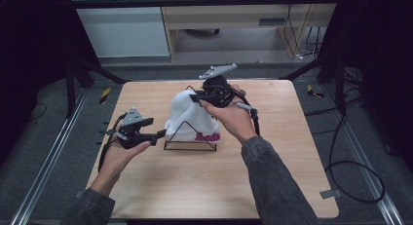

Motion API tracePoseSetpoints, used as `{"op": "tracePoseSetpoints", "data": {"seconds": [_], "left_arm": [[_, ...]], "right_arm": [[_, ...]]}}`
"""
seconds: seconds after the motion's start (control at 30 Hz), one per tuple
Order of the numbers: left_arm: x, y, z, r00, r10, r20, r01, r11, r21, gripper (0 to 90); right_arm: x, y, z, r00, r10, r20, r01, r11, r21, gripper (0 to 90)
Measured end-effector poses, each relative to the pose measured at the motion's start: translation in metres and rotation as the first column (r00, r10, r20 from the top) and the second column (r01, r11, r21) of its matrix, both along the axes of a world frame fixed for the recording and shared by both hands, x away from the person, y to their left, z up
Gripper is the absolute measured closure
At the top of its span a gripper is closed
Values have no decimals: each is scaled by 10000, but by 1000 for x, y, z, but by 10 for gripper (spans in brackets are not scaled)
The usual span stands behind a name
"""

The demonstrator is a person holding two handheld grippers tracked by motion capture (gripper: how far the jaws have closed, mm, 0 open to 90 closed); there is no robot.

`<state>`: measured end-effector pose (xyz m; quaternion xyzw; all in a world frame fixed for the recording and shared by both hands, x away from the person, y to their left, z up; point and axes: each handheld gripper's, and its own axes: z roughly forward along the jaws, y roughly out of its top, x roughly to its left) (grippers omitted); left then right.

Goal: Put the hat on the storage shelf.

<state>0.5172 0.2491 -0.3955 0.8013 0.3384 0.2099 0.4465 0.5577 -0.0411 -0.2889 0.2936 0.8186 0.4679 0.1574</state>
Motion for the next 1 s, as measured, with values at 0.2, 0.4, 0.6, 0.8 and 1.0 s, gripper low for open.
{"op": "tracePoseSetpoints", "data": {"seconds": [0.2,0.4,0.6,0.8,1.0], "left_arm": [[0,7,-2,9995,311,-4,-311,9992,241,257],[0,12,-3,9991,406,-93,-404,9990,182,238],[-2,21,-11,9983,578,-118,-575,9981,210,209],[-4,33,-25,9967,780,-242,-767,9958,498,125],[-6,44,-40,9951,696,-708,-668,9969,411,77]], "right_arm": [[-3,1,-12,9997,107,-209,-109,9999,-98,801],[-3,1,-16,9996,81,-270,-82,10000,-50,803],[-6,1,-18,9993,132,-352,-134,9999,-41,796],[-14,-7,-18,9997,82,-247,-81,10000,56,785],[-23,-23,-19,9998,-200,-97,202,9997,135,775]]}}
